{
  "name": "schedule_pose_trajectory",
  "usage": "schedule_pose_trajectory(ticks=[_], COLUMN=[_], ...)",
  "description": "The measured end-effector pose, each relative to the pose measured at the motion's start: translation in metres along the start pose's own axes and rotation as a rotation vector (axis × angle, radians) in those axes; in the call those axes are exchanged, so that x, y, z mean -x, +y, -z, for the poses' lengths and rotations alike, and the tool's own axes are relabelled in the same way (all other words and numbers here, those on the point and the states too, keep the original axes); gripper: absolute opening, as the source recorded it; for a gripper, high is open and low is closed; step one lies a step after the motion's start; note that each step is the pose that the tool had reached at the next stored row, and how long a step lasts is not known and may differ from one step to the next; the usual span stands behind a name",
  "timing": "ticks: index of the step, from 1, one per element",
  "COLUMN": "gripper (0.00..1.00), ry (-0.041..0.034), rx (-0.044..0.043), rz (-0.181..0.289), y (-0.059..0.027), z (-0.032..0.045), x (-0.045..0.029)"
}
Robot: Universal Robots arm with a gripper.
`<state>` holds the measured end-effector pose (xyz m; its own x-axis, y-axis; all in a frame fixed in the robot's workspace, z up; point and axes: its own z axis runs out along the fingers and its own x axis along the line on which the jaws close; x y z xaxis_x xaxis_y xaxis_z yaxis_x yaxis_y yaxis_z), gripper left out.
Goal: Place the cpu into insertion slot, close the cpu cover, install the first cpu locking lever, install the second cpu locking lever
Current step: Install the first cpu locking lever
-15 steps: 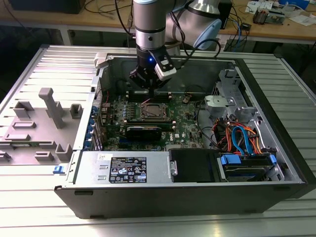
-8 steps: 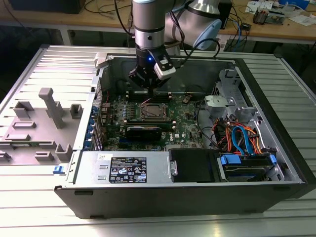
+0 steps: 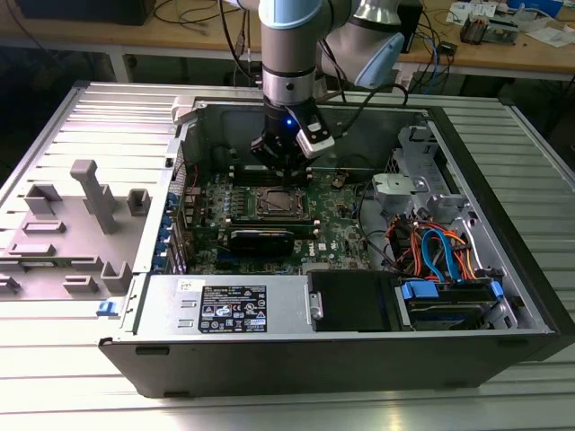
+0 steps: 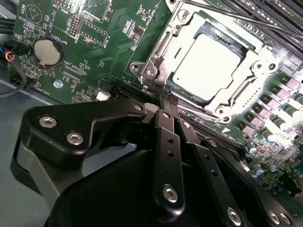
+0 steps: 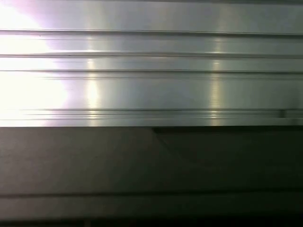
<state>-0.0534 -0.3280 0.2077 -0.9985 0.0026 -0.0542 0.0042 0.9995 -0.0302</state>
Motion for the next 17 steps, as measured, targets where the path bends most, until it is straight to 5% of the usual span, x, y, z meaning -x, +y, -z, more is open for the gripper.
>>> schedule_pose_trajectory(ticks=[17], gripper=[0.11], ry=[0.0001], rx=[-0.0015], rz=[0.0], y=[0.0001], z=[-0.0008], x=[0.0021])
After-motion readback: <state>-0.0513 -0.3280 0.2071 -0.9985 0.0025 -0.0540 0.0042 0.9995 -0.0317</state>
